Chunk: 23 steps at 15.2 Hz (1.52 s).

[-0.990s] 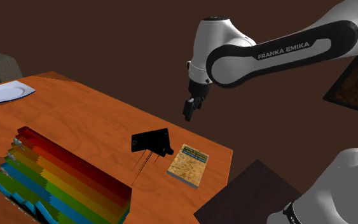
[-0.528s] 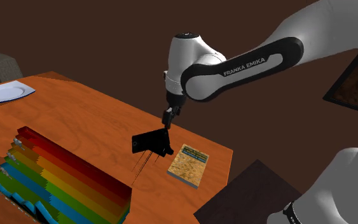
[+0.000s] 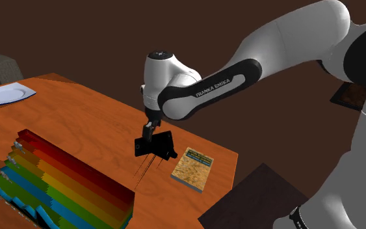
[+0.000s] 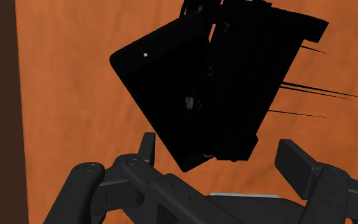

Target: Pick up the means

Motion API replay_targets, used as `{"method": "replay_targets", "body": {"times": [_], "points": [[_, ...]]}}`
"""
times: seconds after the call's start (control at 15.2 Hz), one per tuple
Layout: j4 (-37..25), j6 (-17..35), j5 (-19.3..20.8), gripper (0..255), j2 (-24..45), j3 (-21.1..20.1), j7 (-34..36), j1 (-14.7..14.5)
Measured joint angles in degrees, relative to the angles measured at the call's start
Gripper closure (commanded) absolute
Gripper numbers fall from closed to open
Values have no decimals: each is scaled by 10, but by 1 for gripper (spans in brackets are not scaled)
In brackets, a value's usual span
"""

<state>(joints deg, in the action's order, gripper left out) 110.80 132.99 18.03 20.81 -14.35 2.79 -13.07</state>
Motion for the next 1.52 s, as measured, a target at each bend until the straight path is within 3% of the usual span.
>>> {"method": "replay_targets", "body": {"times": [0.2,0.66,0.73,1.52], "points": [[-28,9,14,0,37,0,4,-13],[-28,45,33,0,73,10,18,-20],[-28,46,34,255,75,10,19,-20],[-29,41,32,255,71,9,17,-20]]}}
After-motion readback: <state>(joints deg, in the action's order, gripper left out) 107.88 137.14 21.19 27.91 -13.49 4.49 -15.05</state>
